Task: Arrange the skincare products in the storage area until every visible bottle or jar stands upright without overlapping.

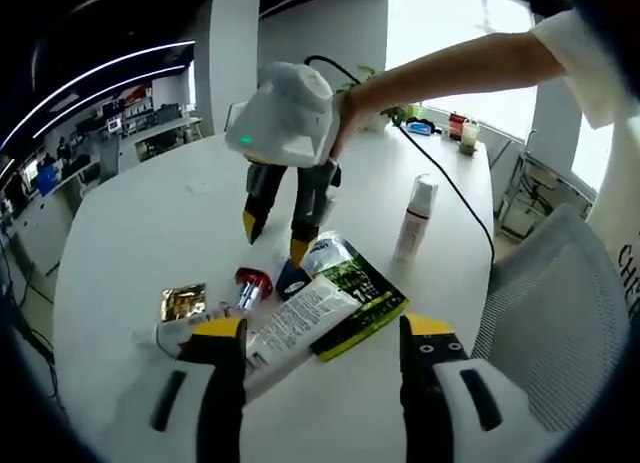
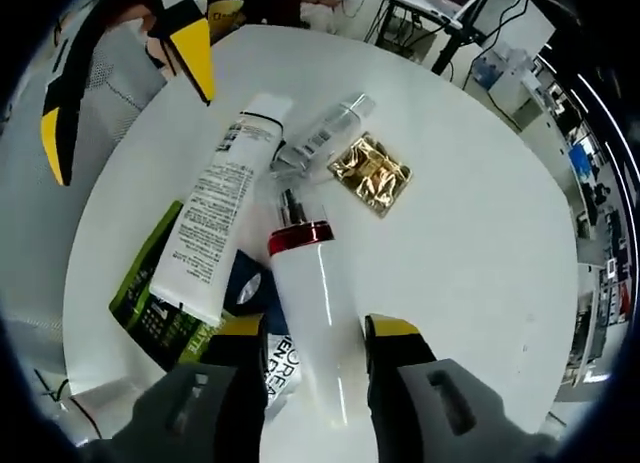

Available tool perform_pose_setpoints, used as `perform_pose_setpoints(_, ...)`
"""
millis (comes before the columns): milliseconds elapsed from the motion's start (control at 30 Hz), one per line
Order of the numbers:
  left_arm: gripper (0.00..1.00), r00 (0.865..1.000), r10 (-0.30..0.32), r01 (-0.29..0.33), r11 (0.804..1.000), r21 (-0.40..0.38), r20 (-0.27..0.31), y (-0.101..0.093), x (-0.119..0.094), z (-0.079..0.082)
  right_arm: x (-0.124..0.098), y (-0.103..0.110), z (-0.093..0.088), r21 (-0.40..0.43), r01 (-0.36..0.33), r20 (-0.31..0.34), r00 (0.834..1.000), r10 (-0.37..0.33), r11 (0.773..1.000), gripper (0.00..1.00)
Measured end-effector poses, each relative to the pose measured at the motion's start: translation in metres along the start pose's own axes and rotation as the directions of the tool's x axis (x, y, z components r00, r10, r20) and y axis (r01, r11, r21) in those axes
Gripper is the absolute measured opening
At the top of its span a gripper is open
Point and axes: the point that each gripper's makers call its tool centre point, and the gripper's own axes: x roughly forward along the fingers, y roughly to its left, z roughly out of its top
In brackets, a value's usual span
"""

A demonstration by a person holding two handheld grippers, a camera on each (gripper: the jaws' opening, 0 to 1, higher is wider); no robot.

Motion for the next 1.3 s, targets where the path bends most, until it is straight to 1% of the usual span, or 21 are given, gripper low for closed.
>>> perform_pose_setpoints(100, 0.55, 1.0, 0.003, -0.003, 1.0, -0.004, -0.003, 0.003, 0.0, -0.001, 0.002, 0.0, -0.001, -0.01, -0.015, -0.009, 1.0, 0.015, 1.0, 0.37)
perform_pose_setpoints(233, 0.55, 1.0, -0.005, 0.005, 1.0, -0.002, -0.006, 0.001, 0.001, -0.001, 0.004, 0.001, -0.004, -0.057, -0.024, -0.037, 0.999, 0.022, 0.998, 0.35)
perform_pose_setpoints(467, 0.55, 1.0, -0.013, 0.012, 1.0, -0.005, -0.017, 0.0, 0.003, -0.004, 0.006, 0.003, -0.004, -0.08, -0.057, -0.06, 0.997, 0.053, 0.995, 0.35)
perform_pose_setpoints(700, 0.55, 0.999, -0.015, 0.015, 1.0, -0.005, -0.03, -0.001, 0.004, -0.006, 0.008, 0.006, -0.003, -0.088, -0.083, -0.066, 0.995, 0.077, 0.993, 0.36)
perform_pose_setpoints(767, 0.55, 0.999, -0.015, 0.015, 1.0, -0.01, -0.031, -0.002, 0.004, -0.006, 0.008, 0.009, -0.003, -0.105, -0.091, -0.074, 0.994, 0.083, 0.99, 0.36)
perform_pose_setpoints(900, 0.54, 0.999, -0.018, 0.018, 1.0, -0.016, -0.035, -0.001, 0.005, -0.008, 0.009, 0.008, -0.003, -0.116, -0.113, -0.077, 0.992, 0.105, 0.987, 0.35)
perform_pose_setpoints(933, 0.54, 0.999, -0.019, 0.018, 1.0, -0.014, -0.035, -0.002, 0.005, -0.008, 0.009, 0.009, -0.003, -0.108, -0.121, -0.08, 0.99, 0.113, 0.987, 0.34)
perform_pose_setpoints(967, 0.54, 0.999, -0.02, 0.02, 1.0, -0.013, -0.036, -0.002, 0.006, -0.008, 0.009, 0.01, -0.003, -0.106, -0.131, -0.085, 0.989, 0.122, 0.986, 0.32)
perform_pose_setpoints(1000, 0.54, 0.999, -0.022, 0.021, 1.0, -0.013, -0.037, -0.003, 0.006, -0.008, 0.01, 0.014, -0.002, -0.115, -0.155, -0.085, 0.986, 0.146, 0.981, 0.3)
perform_pose_setpoints(1033, 0.54, 0.999, -0.023, 0.023, 1.0, -0.013, -0.039, -0.003, 0.007, -0.008, 0.01, 0.012, 0.0, -0.098, -0.138, -0.072, 0.989, 0.131, 0.986, 0.3)
perform_pose_setpoints(1067, 0.54, 0.999, -0.025, 0.025, 1.0, -0.013, -0.04, -0.004, 0.007, -0.009, 0.009, 0.012, -0.002, -0.064, -0.124, -0.087, 0.989, 0.118, 0.99, 0.3)
perform_pose_setpoints(1133, 0.54, 0.999, -0.027, 0.026, 1.0, -0.018, -0.038, -0.004, 0.007, -0.009, 0.009, 0.013, -0.002, -0.082, -0.122, -0.086, 0.99, 0.115, 0.989, 0.29)
perform_pose_setpoints(1200, 0.54, 0.999, -0.028, 0.027, 0.999, -0.026, -0.034, -0.003, 0.007, -0.008, 0.009, 0.012, -0.002, -0.078, -0.112, -0.09, 0.99, 0.105, 0.991, 0.28)
perform_pose_setpoints(1300, 0.54, 0.999, -0.027, 0.026, 0.999, -0.039, -0.034, -0.003, 0.008, -0.009, 0.009, 0.009, -0.004, -0.035, -0.09, -0.081, 0.993, 0.087, 0.995, 0.27)
